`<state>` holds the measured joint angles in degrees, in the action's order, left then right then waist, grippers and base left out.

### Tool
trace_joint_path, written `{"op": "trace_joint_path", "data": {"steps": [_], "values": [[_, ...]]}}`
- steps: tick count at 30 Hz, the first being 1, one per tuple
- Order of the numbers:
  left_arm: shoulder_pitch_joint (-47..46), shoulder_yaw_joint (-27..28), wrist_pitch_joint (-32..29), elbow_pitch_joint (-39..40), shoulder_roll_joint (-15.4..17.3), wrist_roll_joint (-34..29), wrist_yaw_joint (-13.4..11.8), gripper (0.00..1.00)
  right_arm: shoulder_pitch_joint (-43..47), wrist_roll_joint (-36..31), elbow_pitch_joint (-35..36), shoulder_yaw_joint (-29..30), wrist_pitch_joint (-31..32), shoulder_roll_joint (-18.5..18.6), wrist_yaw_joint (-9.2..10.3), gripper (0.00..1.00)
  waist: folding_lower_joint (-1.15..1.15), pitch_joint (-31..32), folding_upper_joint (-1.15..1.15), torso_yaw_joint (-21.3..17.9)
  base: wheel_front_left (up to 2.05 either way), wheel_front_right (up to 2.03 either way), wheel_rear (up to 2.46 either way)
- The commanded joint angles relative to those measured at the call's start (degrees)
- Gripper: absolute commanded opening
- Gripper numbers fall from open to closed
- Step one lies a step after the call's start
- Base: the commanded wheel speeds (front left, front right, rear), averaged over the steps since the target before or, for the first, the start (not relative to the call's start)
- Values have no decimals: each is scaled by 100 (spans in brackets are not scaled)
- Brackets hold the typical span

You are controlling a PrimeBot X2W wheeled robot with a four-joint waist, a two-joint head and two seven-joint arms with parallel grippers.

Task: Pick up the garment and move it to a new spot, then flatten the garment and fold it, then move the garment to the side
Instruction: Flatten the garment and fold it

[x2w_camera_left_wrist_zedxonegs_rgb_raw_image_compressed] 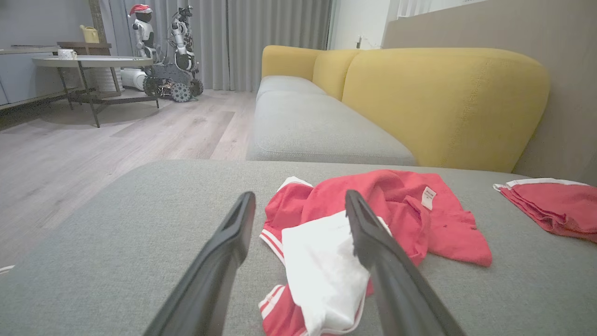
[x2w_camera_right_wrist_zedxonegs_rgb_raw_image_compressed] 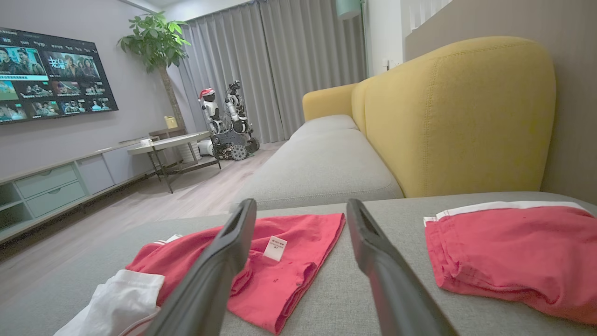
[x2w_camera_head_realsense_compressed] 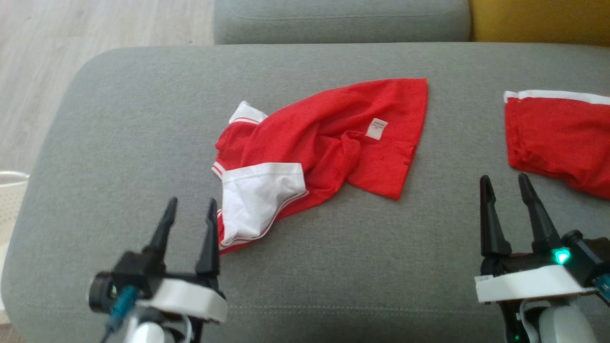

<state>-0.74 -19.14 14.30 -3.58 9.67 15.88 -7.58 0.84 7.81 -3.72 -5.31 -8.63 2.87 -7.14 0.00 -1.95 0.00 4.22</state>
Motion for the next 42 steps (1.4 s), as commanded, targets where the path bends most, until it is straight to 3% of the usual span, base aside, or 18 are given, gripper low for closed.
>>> {"op": "trace_joint_path", "data": {"steps": [1,12,20,31,42], "values": [[-160,276,69,363,-88,-179,35,100,-104,-37,206,-75,-22,0,-35,100,0,-12,0,57,0,0,0],[83,469,69,391,-505,-632,548,100,-653,-270,-135,55,125,0,-35,100,0,-321,0,546,0,0,0],[-105,419,70,229,-634,-691,795,100,-1888,-580,-1600,557,665,0,-35,100,0,-838,0,965,0,0,0],[-323,320,70,175,-677,-571,842,100,-2961,-1092,-3401,1042,577,202,-35,100,0,-1229,0,1249,0,0,0],[-436,224,70,166,-679,-432,778,100,-3535,-1325,-4290,1121,294,314,-35,100,0,-1468,0,1277,0,0,0]]}}
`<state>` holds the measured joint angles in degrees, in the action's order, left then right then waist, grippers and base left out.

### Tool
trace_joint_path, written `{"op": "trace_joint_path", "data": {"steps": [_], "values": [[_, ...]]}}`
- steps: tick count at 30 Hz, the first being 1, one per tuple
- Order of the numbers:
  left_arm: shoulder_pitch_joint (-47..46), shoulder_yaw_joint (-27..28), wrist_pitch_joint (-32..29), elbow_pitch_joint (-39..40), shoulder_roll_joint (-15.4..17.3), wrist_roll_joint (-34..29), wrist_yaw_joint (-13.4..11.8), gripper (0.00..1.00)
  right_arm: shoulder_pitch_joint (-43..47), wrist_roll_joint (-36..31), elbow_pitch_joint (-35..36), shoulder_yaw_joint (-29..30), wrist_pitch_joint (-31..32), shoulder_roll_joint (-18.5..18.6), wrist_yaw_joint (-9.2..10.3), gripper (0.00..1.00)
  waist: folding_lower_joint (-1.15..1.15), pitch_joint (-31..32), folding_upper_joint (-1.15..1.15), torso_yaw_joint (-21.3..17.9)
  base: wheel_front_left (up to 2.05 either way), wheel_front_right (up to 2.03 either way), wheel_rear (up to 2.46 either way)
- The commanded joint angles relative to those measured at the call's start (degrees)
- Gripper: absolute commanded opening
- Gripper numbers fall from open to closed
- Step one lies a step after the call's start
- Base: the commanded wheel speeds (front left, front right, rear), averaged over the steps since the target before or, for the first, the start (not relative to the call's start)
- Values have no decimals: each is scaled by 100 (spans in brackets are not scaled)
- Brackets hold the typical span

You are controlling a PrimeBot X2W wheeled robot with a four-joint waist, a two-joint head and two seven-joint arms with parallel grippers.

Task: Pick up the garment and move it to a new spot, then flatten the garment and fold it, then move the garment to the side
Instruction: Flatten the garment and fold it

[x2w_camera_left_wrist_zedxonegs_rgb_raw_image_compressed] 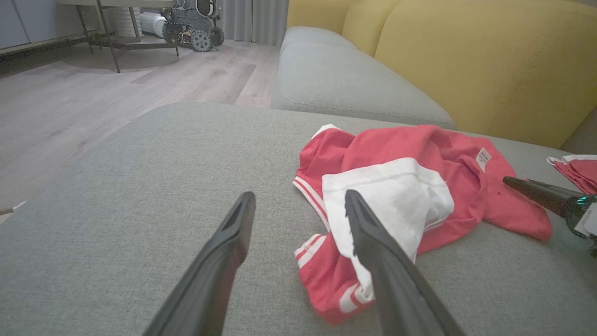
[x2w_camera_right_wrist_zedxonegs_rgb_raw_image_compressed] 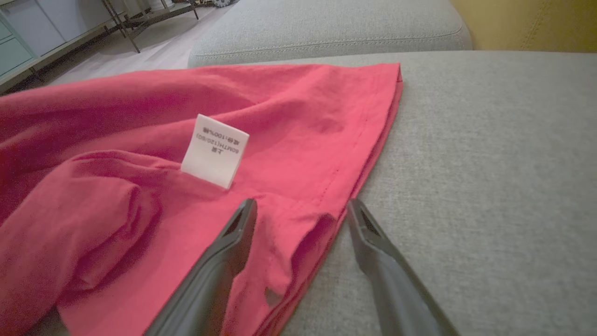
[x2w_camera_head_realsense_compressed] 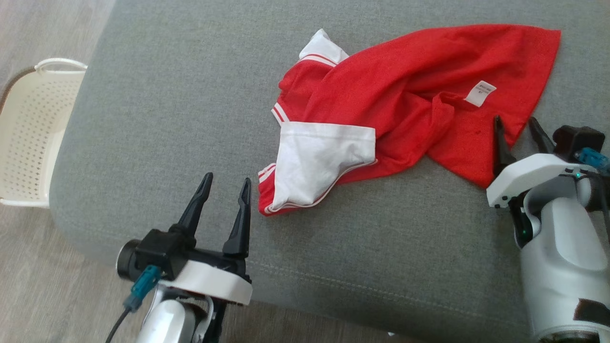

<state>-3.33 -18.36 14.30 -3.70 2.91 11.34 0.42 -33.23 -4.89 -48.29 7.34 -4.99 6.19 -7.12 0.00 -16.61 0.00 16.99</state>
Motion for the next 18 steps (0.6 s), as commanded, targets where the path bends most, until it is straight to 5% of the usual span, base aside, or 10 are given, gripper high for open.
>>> {"op": "trace_joint_path", "data": {"steps": [1,4,5,6,7,18], "values": [[-188,140,70,173,-2,30,-24,100,-164,-71,106,-147,-91,-11,-36,100,0,-14,0,1,0,0,0],[-215,126,70,151,-2,48,-29,100,-249,-94,-82,-218,-132,-7,-36,100,0,-32,0,-2,0,0,0],[-221,124,70,144,-2,52,-32,100,-273,-83,-147,-253,-143,-9,-36,88,0,-33,0,-4,0,0,0],[-226,122,70,138,-2,54,-34,100,-292,-73,-205,-290,-162,-8,-36,38,0,-30,0,-7,0,0,0],[-228,120,70,131,-2,56,-37,100,-308,-61,-257,-319,-186,-5,-36,2,0,-23,0,-10,0,0,0],[-115,137,70,38,-2,42,-25,100,-173,-72,-493,-437,-610,-49,-36,0,0,333,0,-227,0,0,0]]}}
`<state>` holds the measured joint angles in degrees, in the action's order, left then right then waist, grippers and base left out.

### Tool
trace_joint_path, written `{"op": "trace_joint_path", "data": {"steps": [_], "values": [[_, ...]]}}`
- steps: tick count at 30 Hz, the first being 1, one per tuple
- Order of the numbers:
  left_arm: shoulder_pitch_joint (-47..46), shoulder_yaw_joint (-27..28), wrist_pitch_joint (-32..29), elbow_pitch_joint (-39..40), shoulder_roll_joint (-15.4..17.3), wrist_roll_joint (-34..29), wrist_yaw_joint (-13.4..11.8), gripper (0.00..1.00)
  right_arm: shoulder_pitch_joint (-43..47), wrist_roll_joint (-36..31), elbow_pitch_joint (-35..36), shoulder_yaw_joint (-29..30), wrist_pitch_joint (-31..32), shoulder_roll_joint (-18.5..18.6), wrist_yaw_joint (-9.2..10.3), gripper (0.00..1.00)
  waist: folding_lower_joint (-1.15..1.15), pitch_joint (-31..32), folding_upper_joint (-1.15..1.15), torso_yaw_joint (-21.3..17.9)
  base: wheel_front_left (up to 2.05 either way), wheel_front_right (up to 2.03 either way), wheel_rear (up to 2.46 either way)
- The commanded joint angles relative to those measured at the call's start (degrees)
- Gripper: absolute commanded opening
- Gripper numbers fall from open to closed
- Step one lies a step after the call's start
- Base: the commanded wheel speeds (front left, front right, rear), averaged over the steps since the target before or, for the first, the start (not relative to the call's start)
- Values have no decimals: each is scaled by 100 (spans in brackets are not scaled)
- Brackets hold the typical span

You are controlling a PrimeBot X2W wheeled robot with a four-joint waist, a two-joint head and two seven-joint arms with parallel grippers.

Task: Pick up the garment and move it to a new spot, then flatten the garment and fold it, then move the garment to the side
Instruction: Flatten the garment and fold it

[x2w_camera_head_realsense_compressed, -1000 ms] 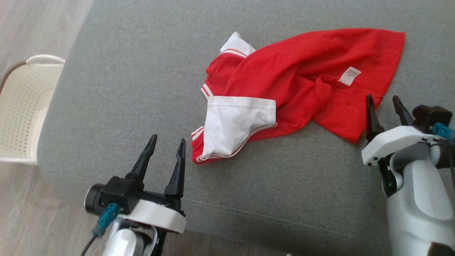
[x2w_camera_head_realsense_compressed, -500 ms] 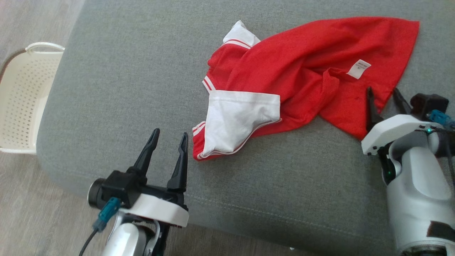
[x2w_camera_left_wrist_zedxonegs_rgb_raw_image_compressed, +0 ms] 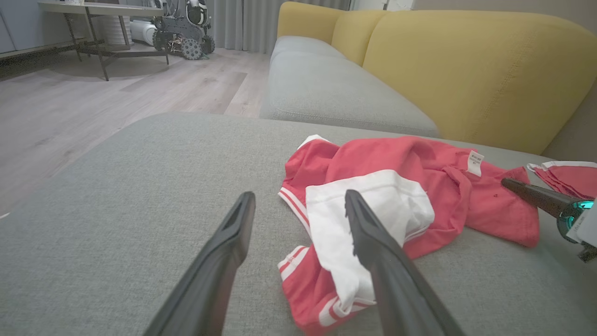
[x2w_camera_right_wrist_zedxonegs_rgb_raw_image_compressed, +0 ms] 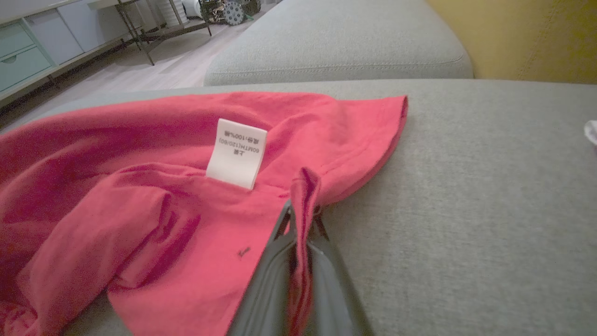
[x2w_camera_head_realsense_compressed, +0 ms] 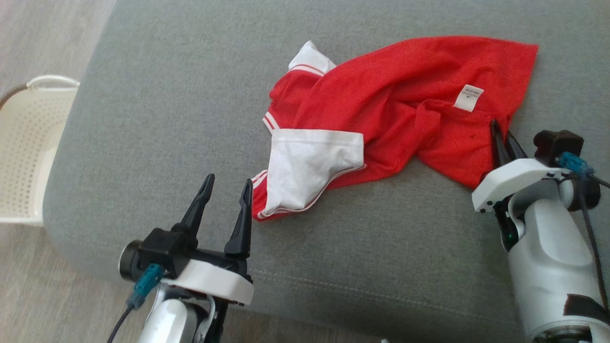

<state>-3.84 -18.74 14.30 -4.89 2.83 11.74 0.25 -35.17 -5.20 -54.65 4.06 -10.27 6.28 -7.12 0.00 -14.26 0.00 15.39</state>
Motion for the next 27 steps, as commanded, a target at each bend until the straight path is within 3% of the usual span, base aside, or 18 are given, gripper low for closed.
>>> {"op": "trace_joint_path", "data": {"steps": [1,12,13,14,18,22,27], "values": [[-51,174,70,150,5,-2,-8,100,56,-31,141,-93,-99,-67,-36,0,0,148,0,-94,0,0,0],[113,149,70,116,5,-54,-13,100,487,-175,201,-7,56,202,-36,0,0,553,0,-312,0,0,0],[120,150,70,114,5,-55,-20,100,533,-217,227,2,89,238,-36,13,0,574,0,-330,0,0,0],[126,153,70,113,5,-54,-29,100,575,-273,273,43,107,280,-36,100,0,594,0,-351,0,0,0],[156,130,70,89,5,-60,-32,100,754,-611,496,366,306,317,-36,100,0,689,0,-439,0,0,0],[191,101,70,51,5,-73,-33,100,992,-752,952,693,203,39,-36,100,0,804,0,-543,0,0,0],[223,97,70,25,5,-71,-55,100,1528,-513,1628,638,-53,-268,-36,100,0,963,0,-704,0,0,0]]}}
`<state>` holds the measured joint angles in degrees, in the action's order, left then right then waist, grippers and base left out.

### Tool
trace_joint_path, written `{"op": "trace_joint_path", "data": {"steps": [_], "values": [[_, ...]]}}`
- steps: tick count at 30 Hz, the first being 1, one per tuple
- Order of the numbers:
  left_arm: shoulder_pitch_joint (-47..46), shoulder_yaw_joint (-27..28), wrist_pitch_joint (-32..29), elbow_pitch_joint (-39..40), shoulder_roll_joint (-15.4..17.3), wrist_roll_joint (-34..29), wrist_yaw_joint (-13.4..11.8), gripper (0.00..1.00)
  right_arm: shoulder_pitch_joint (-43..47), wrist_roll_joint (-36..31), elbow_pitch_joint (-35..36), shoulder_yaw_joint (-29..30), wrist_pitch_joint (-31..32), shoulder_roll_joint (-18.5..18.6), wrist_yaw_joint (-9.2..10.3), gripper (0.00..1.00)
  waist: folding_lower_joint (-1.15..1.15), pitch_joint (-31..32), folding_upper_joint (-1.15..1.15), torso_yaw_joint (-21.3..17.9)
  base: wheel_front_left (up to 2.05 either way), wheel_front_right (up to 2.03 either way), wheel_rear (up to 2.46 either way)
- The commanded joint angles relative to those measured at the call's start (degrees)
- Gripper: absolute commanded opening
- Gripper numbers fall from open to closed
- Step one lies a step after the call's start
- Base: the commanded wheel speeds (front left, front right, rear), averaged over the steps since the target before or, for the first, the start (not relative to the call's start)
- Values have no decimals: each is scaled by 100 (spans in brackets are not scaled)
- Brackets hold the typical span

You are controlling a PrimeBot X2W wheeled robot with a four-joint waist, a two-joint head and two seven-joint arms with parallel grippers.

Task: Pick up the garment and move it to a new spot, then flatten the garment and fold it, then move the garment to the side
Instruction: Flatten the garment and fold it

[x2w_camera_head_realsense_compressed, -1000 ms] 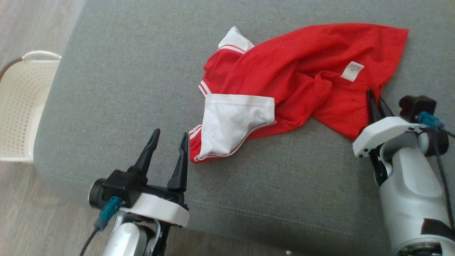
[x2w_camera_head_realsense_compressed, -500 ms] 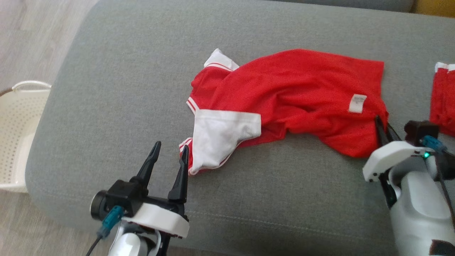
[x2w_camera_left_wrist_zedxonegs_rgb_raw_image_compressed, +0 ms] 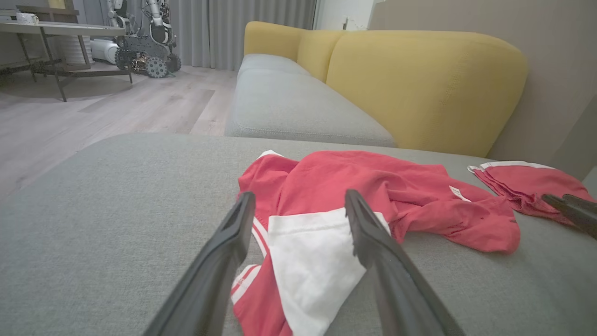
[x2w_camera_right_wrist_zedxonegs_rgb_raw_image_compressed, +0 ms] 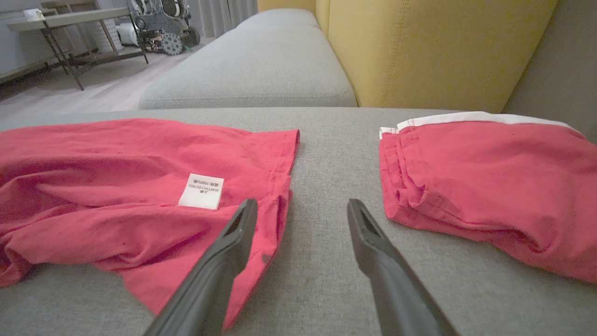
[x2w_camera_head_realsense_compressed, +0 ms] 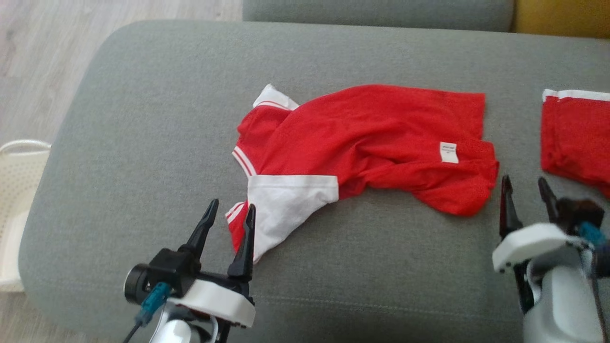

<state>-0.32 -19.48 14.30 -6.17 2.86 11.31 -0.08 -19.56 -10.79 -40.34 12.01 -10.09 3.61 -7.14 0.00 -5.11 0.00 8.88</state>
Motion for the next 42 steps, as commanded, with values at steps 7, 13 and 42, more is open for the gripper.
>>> {"op": "trace_joint_path", "data": {"steps": [7,13,42], "values": [[-129,172,70,48,2,-15,-4,100,879,1102,1372,-800,-158,-70,-35,100,0,83,0,-339,0,0,0],[-378,307,70,-837,32,-188,-120,100,1229,1423,2151,-1225,110,-72,-35,100,0,20,0,-630,0,0,0],[-2032,610,70,-3046,127,21,171,56,1540,1548,2674,-1368,426,-73,-35,100,0,-173,0,-989,0,0,0]]}}
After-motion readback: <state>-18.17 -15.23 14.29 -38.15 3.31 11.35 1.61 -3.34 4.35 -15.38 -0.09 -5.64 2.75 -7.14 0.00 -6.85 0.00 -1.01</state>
